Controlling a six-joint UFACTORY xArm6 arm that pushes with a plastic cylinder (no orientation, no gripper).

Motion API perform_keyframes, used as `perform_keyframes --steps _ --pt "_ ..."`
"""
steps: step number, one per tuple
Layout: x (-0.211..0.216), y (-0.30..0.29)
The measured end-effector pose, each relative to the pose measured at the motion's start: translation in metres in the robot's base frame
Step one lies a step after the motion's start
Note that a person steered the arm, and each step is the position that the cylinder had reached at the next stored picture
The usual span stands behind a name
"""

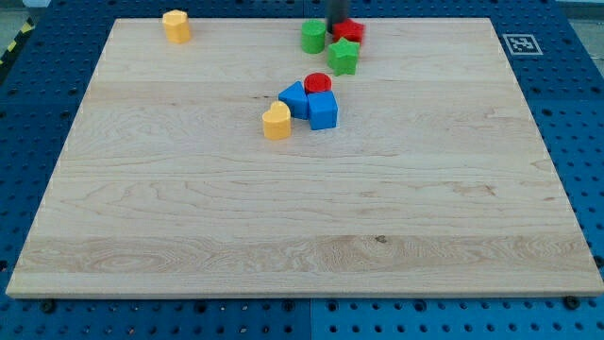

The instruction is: Push the green star close to the red star

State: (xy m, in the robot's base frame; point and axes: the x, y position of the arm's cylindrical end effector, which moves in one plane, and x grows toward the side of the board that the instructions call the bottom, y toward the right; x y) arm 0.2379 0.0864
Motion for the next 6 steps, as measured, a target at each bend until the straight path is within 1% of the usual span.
perform_keyframes --steps 1,2,3,4,5,6 --pt "0.058 0.056" --pt "0.057 0.060" --pt "0.014 0.058" --pt "-0.014 0.027" --pt "-0.017 -0.030" --pt "0.027 -0.055"
